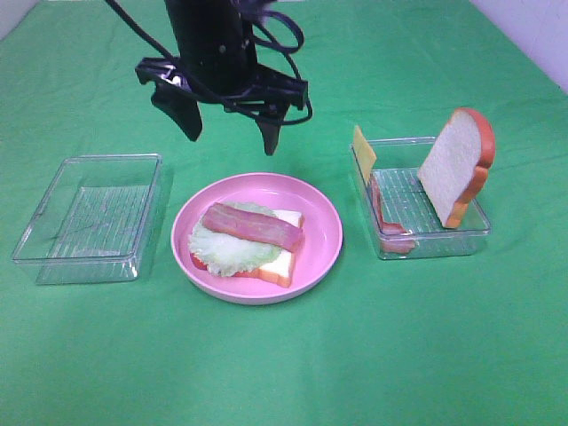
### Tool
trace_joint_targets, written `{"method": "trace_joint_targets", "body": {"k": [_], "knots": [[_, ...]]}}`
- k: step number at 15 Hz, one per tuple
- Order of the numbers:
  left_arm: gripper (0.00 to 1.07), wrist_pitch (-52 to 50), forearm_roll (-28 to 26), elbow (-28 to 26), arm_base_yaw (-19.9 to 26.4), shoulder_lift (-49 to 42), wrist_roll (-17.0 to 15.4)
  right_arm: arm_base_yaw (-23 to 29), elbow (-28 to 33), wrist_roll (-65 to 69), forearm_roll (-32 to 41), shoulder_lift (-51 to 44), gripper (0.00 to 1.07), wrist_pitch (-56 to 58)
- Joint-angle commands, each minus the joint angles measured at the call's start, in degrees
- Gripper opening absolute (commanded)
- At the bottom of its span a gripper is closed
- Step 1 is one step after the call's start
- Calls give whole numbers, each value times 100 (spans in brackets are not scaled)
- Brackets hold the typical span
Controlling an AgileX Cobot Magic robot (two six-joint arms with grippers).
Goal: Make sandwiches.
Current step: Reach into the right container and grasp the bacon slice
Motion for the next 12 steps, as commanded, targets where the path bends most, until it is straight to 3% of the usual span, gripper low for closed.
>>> {"method": "trace_joint_targets", "body": {"k": [1,4,5,8,10,12], "knots": [[84,390,338,11,0,-561,40,-23,0,-57,-11,-92,71,-57],[83,390,367,17,0,-1364,115,-23,0,-57,-11,-92,71,-57],[83,390,315,17,0,-2068,115,-23,0,-57,-11,-92,71,-57],[83,384,92,160,0,-3071,516,-23,0,-57,-11,-92,71,-57],[83,384,69,556,0,-3610,659,-23,0,-57,-11,-92,71,-57],[83,384,69,1501,0,-4435,745,-23,0,-57,-11,-92,71,-57]]}}
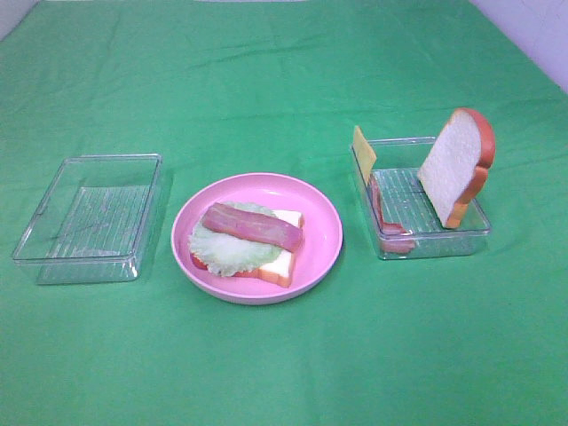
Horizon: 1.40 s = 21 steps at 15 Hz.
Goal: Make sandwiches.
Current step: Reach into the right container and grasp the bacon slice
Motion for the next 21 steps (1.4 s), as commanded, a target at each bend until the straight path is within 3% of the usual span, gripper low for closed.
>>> {"method": "trace_joint_targets", "body": {"k": [1,2,5,11,13,16,21], "knots": [[83,390,-34,1066,0,-865,74,-23,0,-57,-11,-92,71,-57],[83,390,17,1862,0,-1467,74,-23,0,-57,-11,-92,71,-57],[83,390,52,3289,0,-2624,86,-23,0,-57,-11,-92,71,-57],[83,212,57,5197,0,-5019,178,-23,0,-57,-11,-92,71,-57],[83,166,57,5730,0,-5890,281,-23,0,-57,-11,-92,71,-57],[83,23,57,6383,0,-7047,739,-23,0,-57,-11,-92,71,-57],[83,-544,52,7162,0,-8319,911,-23,0,-57,-11,-92,71,-57]]}}
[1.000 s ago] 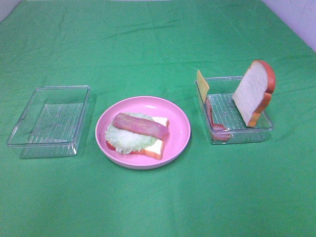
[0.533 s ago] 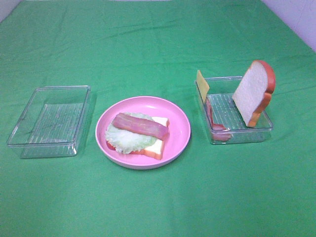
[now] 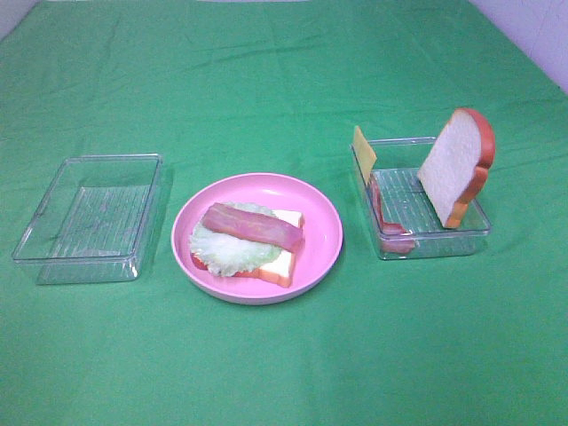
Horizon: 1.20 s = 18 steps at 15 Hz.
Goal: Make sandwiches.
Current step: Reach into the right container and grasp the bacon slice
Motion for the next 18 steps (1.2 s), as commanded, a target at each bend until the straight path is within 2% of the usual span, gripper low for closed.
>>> {"method": "trace_joint_targets", "body": {"k": [1,3,5,9,11,13,14,17,18], "knots": [[83,-390,23,367,0,-332,17,-23,0,-57,-11,-92,71,-57],[83,-716,29,561,0,-372,46,-23,-69,-57,46,46,71,-160],[83,-710,17,561,0,-372,46,-23,-160,-57,407,539,71,-504],[83,-710,11,561,0,-372,40,-23,-166,-212,1593,2515,71,-1495],[83,-710,6,561,0,-372,34,-23,-332,-584,1971,3415,71,-1644],[83,-710,6,561,0,-372,34,-23,-871,-968,2223,4698,71,-1524],[83,-710,6,561,0,-372,34,-17,-1558,-1209,2246,5873,66,-1197],[83,-710,6,561,0,-372,34,-17,-2590,-1243,2246,7236,66,-636],[83,-710,6,561,0,-372,34,-11,-2762,-1243,2246,7431,66,-527]]}}
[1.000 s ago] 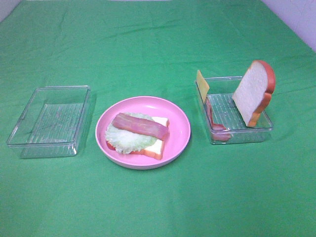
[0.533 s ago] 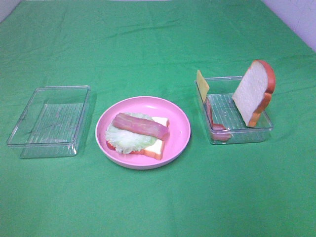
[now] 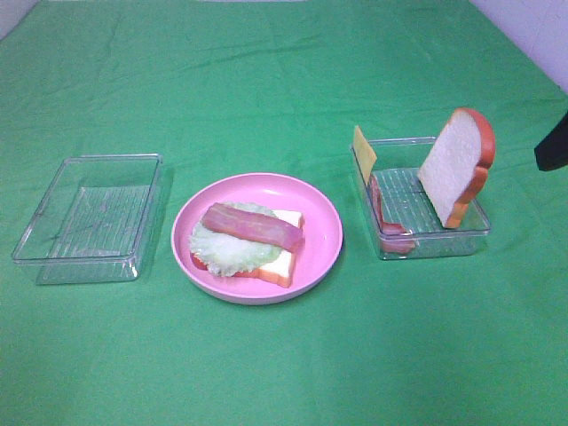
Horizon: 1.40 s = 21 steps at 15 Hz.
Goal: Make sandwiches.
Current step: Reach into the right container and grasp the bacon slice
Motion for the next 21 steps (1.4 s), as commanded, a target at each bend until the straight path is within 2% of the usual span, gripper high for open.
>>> {"method": "trace_joint_targets", "body": {"k": [1,4,5,8,16,21], "knots": [[83,-69,0,17,0,-115,-11,80,-716,-57,-34,785,66,464],[83,-69,0,17,0,-115,-11,1020,-1518,745,-745,1696,66,676],[83,-69,0,17,0,-115,-11,1713,-2034,1576,-1283,2252,66,733],[83,-69,0,17,0,-115,-11,2257,-2613,2108,-1455,2865,66,768],[83,-69,0,17,0,-115,-11,2527,-4057,2481,-1616,4629,66,1129],[83,-69,0,17,0,-115,-11,2527,-4114,2481,-1650,5025,65,934]]}}
